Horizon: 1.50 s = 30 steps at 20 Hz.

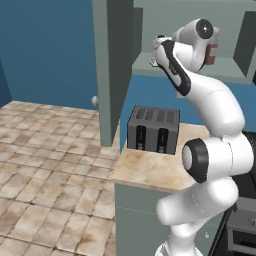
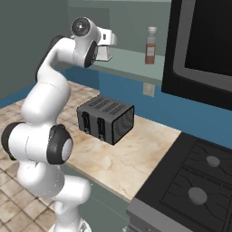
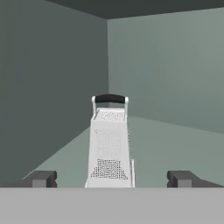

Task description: Pick the cheese from the fridge and the cheese grater from the cabinet and place them next to the salad bowl.

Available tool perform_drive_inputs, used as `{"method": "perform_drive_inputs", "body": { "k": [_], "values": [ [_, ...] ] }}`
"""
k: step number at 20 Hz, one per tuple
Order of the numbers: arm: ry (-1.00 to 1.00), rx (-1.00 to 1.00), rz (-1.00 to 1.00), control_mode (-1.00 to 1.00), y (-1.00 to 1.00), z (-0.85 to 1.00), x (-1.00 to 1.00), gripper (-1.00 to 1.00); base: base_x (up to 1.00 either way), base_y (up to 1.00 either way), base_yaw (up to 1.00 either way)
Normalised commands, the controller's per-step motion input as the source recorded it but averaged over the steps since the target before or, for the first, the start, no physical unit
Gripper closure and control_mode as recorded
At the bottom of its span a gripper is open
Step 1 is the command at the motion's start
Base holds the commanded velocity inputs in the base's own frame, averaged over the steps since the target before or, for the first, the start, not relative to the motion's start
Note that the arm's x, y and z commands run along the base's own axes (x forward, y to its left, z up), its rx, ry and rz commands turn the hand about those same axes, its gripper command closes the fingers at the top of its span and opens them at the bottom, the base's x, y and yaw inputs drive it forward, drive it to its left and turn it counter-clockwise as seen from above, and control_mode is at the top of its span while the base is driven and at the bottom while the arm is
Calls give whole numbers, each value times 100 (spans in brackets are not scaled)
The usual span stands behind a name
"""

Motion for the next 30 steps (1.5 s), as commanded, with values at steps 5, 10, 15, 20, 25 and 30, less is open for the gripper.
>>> {"method": "perform_drive_inputs", "body": {
  "k": [5,10,15,20,25,30],
  "values": [
    [0,0,0,-100,1,0,22,-100,0,0,0],
    [-1,0,0,-100,1,0,7,-100,0,0,0],
    [0,0,0,-100,6,0,6,-100,0,0,0],
    [0,0,0,-100,8,0,10,-100,0,0,0],
    [0,0,0,-100,0,0,30,-100,0,0,0],
    [0,0,0,-100,0,0,30,-100,0,0,0]
  ]
}}
